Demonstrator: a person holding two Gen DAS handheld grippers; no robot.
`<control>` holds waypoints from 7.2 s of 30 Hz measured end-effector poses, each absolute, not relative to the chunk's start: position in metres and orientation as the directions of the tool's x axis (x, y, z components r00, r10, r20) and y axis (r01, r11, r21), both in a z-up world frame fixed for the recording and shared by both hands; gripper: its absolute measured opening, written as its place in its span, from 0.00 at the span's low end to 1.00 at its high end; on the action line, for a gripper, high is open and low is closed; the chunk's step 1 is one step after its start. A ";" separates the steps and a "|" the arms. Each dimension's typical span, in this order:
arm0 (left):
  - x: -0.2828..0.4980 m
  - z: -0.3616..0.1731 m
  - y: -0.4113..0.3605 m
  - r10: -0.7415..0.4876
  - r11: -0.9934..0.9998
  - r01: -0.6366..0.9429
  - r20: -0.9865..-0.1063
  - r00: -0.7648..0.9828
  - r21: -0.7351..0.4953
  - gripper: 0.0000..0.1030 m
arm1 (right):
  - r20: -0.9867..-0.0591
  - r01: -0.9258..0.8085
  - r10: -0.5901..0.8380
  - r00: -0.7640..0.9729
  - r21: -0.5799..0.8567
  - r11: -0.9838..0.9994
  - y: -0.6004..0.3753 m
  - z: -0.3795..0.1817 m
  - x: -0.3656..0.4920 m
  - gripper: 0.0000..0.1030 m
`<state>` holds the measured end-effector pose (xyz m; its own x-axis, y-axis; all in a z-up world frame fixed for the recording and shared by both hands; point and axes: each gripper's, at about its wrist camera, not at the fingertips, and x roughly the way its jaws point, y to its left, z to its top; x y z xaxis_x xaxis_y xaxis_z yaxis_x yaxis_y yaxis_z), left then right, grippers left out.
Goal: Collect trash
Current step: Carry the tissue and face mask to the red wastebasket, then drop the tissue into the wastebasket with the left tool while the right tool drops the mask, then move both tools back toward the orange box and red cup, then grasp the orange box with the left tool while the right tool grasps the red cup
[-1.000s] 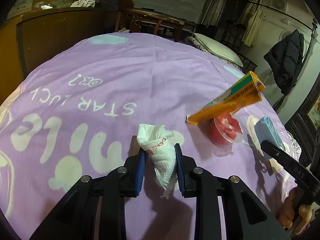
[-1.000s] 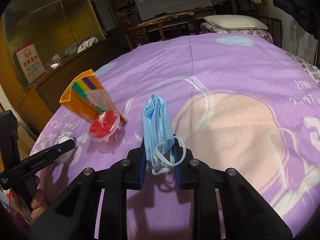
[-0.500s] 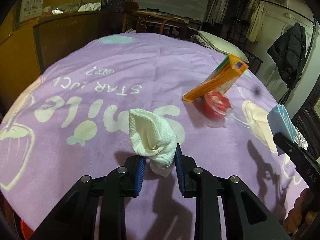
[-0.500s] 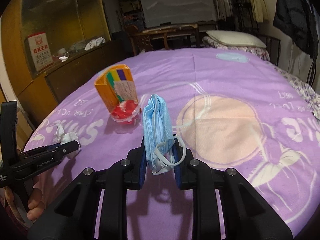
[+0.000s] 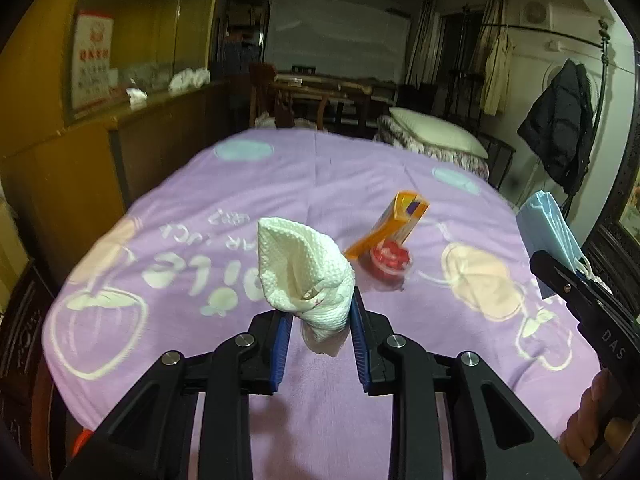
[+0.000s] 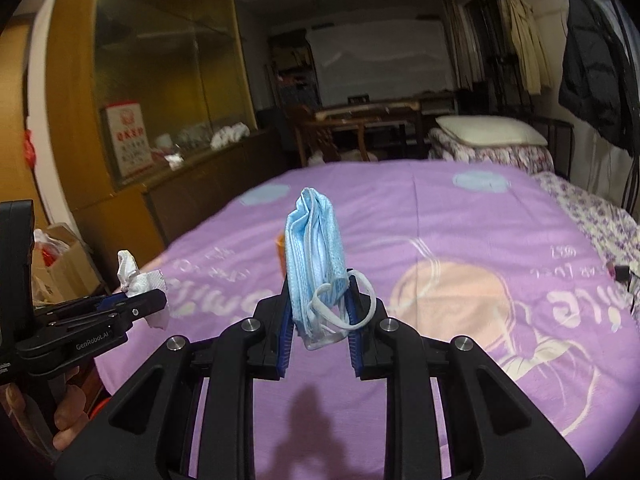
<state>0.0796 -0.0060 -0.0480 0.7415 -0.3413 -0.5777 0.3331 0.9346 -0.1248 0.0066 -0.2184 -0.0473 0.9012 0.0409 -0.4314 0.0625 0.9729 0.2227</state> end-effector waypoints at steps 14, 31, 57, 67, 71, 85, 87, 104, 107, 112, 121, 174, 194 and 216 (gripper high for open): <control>-0.001 0.019 0.036 -0.341 0.939 0.323 -0.434 0.834 -0.118 0.27 | -0.274 -0.051 0.112 0.955 0.220 0.974 -0.183 0.016 -0.056 0.23; -0.041 0.006 0.140 -0.215 0.976 0.200 -0.451 0.866 -0.081 0.27 | -0.331 -0.210 0.228 0.916 0.088 0.974 -0.082 0.026 -0.059 0.23; -0.016 -0.195 0.329 -0.023 0.967 -0.182 -0.773 0.633 -0.177 0.84 | -0.701 -0.480 0.394 0.595 0.085 0.873 0.082 -0.089 0.004 0.23; -0.025 -0.200 0.365 0.139 0.947 -0.312 -0.773 0.619 -0.080 0.94 | -0.785 -0.566 0.456 0.419 0.167 0.808 0.135 -0.122 0.012 0.24; -0.026 -0.207 0.374 0.210 0.939 -0.343 -0.780 0.590 -0.007 0.94 | -0.810 -0.609 0.462 0.360 0.171 0.774 0.162 -0.133 0.011 0.25; -0.031 -0.224 0.403 0.254 0.912 -0.410 -0.796 0.550 0.007 0.94 | -0.856 -0.688 0.462 0.232 0.192 0.700 0.222 -0.167 0.020 0.27; -0.032 -0.224 0.404 0.256 0.911 -0.412 -0.795 0.549 0.008 0.94 | -0.855 -0.682 0.473 0.215 0.215 0.699 0.223 -0.169 0.023 0.34; -0.037 -0.180 0.372 0.237 0.941 -0.338 -0.727 0.645 0.006 0.94 | -0.778 -0.595 0.504 0.376 0.215 0.774 0.162 -0.126 0.018 0.43; -0.042 -0.161 0.356 0.231 0.953 -0.303 -0.696 0.680 0.021 0.94 | -0.751 -0.575 0.506 0.425 0.208 0.791 0.142 -0.111 0.010 0.43; -0.050 -0.131 0.329 0.224 0.966 -0.252 -0.648 0.728 0.051 0.94 | -0.699 -0.531 0.502 0.510 0.203 0.822 0.106 -0.086 -0.007 0.44; -0.067 -0.077 0.268 0.209 0.978 -0.159 -0.553 0.806 0.137 0.94 | -0.586 -0.463 0.477 0.655 0.187 0.866 0.036 -0.045 -0.040 0.51; 0.155 -0.152 -0.072 -0.114 0.918 0.359 -0.754 0.646 0.169 0.94 | -0.785 0.153 0.010 0.619 0.133 0.979 -0.261 -0.175 0.092 0.92; 0.213 -0.107 -0.127 -0.312 0.878 0.473 -0.668 0.676 0.069 0.94 | -0.729 0.187 0.072 0.680 0.267 0.945 -0.282 -0.171 0.082 0.92; 0.231 -0.115 -0.026 -0.121 0.970 0.229 -0.658 0.744 0.080 0.92 | -0.735 0.182 0.068 0.674 0.254 0.950 -0.280 -0.173 0.084 0.92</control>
